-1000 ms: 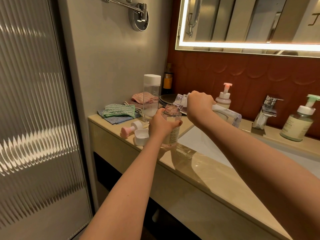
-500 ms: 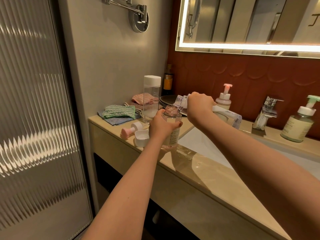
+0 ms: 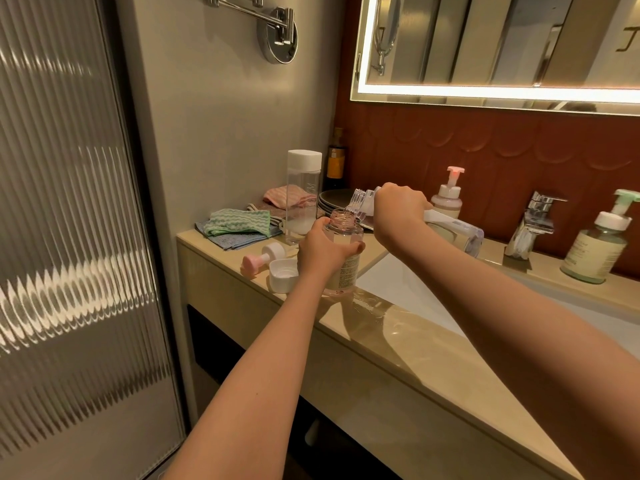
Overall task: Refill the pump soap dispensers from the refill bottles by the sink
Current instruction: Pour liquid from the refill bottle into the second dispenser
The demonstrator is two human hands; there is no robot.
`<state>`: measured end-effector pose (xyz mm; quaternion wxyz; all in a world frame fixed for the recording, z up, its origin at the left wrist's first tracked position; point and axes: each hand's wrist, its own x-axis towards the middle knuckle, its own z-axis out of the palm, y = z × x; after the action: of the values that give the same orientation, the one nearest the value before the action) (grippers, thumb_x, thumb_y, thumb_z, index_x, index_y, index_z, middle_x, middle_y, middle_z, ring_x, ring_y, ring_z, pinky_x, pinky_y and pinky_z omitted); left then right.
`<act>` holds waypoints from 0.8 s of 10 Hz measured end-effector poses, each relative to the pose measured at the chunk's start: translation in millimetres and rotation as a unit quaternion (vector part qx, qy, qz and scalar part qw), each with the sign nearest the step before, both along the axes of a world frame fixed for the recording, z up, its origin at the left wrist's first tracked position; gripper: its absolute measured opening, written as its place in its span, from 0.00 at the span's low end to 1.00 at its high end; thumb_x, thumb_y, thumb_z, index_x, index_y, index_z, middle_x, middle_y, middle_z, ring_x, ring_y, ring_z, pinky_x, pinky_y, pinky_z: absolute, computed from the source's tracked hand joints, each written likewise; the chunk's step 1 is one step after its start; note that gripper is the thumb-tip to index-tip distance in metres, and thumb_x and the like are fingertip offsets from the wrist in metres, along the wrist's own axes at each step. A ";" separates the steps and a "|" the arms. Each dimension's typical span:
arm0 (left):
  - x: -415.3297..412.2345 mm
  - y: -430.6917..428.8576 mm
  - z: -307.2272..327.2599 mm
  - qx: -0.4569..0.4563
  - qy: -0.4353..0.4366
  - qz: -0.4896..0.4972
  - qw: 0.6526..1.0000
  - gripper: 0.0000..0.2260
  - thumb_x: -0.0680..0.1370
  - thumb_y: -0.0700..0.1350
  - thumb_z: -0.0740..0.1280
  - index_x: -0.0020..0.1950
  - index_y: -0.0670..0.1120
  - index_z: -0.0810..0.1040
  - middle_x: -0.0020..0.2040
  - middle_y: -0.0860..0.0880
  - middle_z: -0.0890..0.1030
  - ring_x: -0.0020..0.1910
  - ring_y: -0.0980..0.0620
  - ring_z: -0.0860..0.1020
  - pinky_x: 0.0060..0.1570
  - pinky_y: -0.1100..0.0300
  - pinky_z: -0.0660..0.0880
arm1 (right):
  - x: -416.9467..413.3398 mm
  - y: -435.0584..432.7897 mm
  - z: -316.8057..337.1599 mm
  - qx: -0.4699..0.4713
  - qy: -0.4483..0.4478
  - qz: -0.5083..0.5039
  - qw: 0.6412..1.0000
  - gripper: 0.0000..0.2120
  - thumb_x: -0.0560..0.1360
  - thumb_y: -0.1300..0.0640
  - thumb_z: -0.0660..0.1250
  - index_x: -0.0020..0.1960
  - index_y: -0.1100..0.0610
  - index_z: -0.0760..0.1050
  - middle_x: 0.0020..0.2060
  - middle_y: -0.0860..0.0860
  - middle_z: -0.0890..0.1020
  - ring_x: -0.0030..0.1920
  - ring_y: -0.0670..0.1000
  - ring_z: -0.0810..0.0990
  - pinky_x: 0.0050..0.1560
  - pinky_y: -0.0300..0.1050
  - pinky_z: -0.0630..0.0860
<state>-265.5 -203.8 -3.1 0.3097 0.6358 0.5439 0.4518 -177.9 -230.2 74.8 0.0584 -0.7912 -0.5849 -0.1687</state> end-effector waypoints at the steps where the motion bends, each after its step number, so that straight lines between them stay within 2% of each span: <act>1: -0.2 0.0 0.1 0.001 0.001 0.002 1.000 0.36 0.70 0.53 0.73 0.73 0.47 0.62 0.70 0.45 0.68 0.68 0.44 0.67 0.58 0.51 0.71 | -0.3 -0.8 0.4 0.001 0.005 0.000 1.000 0.21 0.74 0.63 0.69 0.66 0.61 0.70 0.59 0.57 0.77 0.62 0.62 0.75 0.65 0.60 0.69; 5: 0.2 -0.8 0.4 0.000 0.000 0.003 1.000 0.36 0.70 0.53 0.73 0.73 0.47 0.61 0.70 0.46 0.68 0.69 0.44 0.66 0.59 0.50 0.71 | -0.8 -0.3 -0.2 0.002 0.003 -0.001 1.000 0.22 0.74 0.61 0.70 0.66 0.61 0.70 0.59 0.57 0.77 0.62 0.62 0.75 0.64 0.60 0.70; 8: -0.3 -2.3 1.8 -0.001 -0.006 0.001 1.000 0.36 0.70 0.53 0.74 0.73 0.47 0.62 0.70 0.46 0.68 0.69 0.45 0.66 0.58 0.51 0.70 | -1.5 -0.1 1.2 -0.014 -0.013 -0.006 1.000 0.25 0.73 0.65 0.69 0.68 0.62 0.68 0.63 0.58 0.74 0.64 0.64 0.72 0.65 0.62 0.68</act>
<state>-265.7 -206.0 -1.4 0.3129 0.6324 0.5429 0.4554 -179.4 -230.2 75.9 0.0386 -0.7931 -0.5833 -0.1713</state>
